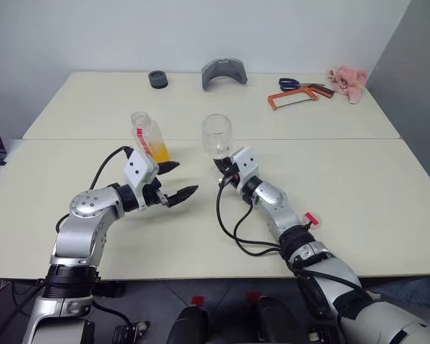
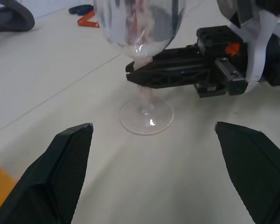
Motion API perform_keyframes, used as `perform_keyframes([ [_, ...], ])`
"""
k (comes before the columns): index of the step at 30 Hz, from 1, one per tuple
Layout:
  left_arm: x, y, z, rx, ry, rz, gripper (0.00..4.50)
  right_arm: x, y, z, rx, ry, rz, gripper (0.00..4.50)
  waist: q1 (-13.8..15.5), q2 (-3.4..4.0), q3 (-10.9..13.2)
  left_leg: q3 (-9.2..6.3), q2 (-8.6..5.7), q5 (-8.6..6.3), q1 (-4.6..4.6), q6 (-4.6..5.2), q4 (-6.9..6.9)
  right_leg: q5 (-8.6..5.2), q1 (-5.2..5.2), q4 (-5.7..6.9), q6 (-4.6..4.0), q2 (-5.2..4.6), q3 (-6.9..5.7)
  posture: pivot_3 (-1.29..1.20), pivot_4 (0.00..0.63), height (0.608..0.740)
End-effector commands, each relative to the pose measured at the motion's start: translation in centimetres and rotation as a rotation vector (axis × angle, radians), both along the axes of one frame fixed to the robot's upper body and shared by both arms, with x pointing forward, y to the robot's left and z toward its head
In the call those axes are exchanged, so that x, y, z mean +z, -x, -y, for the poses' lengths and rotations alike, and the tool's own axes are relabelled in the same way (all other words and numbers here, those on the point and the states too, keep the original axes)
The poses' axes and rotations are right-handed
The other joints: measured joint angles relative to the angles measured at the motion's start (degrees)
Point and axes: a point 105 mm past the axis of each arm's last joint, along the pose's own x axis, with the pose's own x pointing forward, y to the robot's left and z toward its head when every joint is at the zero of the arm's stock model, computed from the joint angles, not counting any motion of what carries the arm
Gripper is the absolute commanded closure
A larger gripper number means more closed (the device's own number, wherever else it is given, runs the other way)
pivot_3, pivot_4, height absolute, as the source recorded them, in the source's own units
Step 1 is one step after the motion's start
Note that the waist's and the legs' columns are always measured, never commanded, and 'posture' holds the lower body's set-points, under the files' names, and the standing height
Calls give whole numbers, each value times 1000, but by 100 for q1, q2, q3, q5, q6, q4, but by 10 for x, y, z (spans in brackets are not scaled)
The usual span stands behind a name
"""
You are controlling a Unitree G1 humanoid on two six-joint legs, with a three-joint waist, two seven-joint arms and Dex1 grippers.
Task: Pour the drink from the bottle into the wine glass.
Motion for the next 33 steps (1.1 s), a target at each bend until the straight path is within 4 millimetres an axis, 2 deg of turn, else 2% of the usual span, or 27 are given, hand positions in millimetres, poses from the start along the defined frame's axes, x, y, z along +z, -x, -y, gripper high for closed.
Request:
perform_keyframes([
  [1,14,2,3,-8,13,43,0,15,-4,1,-23,-2,69,4309,-3,0,0,0,0,1,0,-2,0,0,0,0,0,1,0,0,150,740],
  [11,9,0,0,-10,21,35,0,7,-8,7,-10,-57,-24,4309,-5,0,0,2,0,7,0,-13,0,0,1,0,0,1,1,0,150,740],
  [13,7,-1,-1,-11,20,35,0,8,-8,7,-8,-68,-29,3578,-5,0,0,2,0,7,1,-12,0,0,1,1,0,1,1,0,150,740],
  [15,6,-2,-2,-12,20,36,0,9,-7,6,-3,-73,-28,3049,-5,0,0,2,0,7,2,-13,0,0,1,1,0,1,1,0,150,740],
  [23,5,-4,-2,-18,35,57,0,9,-5,4,12,-81,-28,179,-5,0,0,2,1,8,1,-14,0,0,1,1,0,0,1,0,150,740],
  [24,6,-4,-2,-17,41,60,0,9,-5,4,13,-81,-30,44,-5,0,0,2,1,8,1,-14,0,0,1,1,0,0,1,0,150,740],
  [33,14,1,1,-6,100,70,0,0,0,14,19,-76,-50,44,-5,0,0,0,1,6,0,-11,1,0,1,1,0,0,1,0,150,740],
])
